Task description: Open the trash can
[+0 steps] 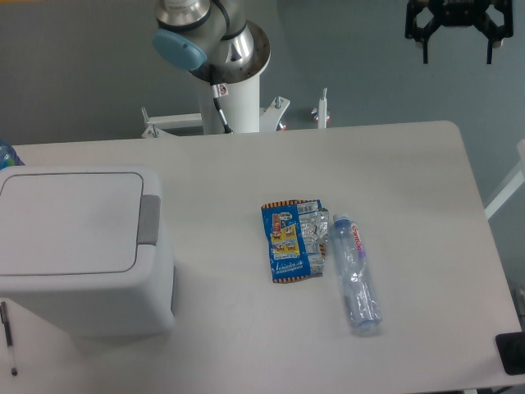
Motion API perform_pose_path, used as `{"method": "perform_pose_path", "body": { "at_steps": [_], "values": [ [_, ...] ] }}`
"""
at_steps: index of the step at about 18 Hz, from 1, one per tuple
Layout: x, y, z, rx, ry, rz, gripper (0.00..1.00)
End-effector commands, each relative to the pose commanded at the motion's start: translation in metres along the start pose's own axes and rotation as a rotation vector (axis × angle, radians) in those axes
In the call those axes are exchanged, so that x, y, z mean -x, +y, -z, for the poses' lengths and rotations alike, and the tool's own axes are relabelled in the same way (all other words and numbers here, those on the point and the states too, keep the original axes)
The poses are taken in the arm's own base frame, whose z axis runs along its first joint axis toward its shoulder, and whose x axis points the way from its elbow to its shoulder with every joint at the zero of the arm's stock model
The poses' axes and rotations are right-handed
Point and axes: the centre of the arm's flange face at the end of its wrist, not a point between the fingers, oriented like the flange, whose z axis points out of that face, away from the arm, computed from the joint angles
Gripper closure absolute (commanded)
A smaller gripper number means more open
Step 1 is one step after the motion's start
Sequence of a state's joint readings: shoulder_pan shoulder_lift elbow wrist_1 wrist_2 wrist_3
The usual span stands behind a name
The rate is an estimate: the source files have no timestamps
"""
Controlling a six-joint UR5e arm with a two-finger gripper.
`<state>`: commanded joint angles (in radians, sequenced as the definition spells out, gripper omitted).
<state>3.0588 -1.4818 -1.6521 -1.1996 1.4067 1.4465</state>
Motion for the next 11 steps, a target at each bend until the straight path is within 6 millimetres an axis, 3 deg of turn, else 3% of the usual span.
{"method": "perform_pose_path", "body": {
  "at_steps": [5, 8, 11],
  "values": [
    [0.0, -0.002, 0.001, -0.008, -0.003, 0.044, 0.0],
    [0.008, -0.025, 0.005, -0.067, 0.002, 0.218, 0.0],
    [0.001, -0.067, 0.005, -0.093, 0.023, 0.348, 0.0]
  ]
}}
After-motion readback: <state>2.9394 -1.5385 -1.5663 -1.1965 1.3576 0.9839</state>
